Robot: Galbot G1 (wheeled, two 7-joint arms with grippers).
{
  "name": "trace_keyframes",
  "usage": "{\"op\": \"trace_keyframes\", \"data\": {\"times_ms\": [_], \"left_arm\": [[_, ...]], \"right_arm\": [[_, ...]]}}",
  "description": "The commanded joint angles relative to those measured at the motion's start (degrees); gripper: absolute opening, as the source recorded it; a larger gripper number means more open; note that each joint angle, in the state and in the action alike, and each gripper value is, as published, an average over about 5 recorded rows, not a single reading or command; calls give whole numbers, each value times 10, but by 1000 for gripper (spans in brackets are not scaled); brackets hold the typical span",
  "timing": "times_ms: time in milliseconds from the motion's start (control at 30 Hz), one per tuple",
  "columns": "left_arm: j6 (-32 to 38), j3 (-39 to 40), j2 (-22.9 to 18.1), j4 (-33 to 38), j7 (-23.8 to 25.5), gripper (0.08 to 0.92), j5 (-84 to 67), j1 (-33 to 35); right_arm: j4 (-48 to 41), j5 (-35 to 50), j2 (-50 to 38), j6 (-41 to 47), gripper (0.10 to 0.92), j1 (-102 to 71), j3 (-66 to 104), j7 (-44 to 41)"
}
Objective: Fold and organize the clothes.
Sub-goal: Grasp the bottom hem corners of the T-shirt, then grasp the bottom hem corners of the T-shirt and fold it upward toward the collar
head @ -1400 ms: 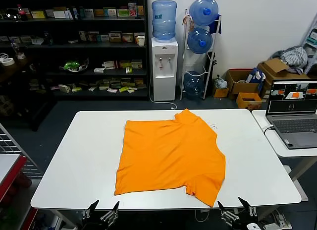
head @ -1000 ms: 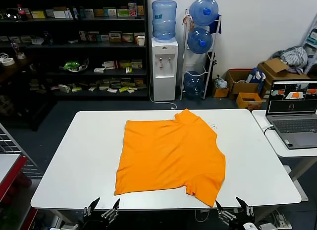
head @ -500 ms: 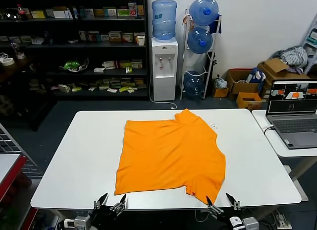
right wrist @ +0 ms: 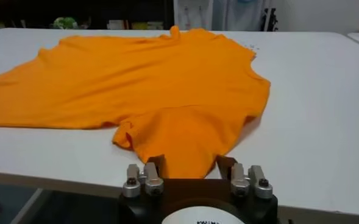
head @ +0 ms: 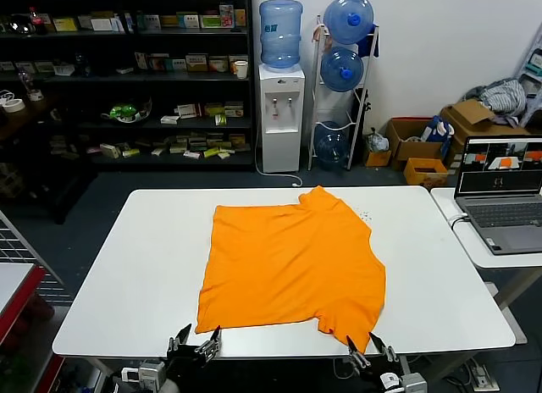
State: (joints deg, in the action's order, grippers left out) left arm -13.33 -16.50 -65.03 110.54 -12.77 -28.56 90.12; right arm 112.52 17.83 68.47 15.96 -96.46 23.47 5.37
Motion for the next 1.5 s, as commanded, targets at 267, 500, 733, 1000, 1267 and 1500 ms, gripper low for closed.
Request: {"op": "trace_keyframes", "data": {"times_ms": [267, 500, 733, 1000, 1267, 1500], "left_arm": [[2, 10, -2, -14, -10, 426, 10, -11], [5, 8, 2, -3, -11, 227, 9, -3], [6, -17, 31, 44, -13, 100, -13, 33], [5, -61, 69, 124, -18, 100, -46, 98], [24, -54, 68, 141, -5, 100, -37, 99], [88, -38, 79, 55, 54, 100, -28, -15]], "right_arm": [[5, 0, -1, -10, 197, -6, -2, 3], [45, 36, -24, -24, 124, -37, 6, 13], [112, 77, -73, -40, 124, -109, 25, 30], [163, 71, -74, -75, 124, -184, 38, 32], [138, 81, -48, -99, 124, -89, 22, 55], [55, 141, -52, -89, 124, 93, -2, 89]]}}
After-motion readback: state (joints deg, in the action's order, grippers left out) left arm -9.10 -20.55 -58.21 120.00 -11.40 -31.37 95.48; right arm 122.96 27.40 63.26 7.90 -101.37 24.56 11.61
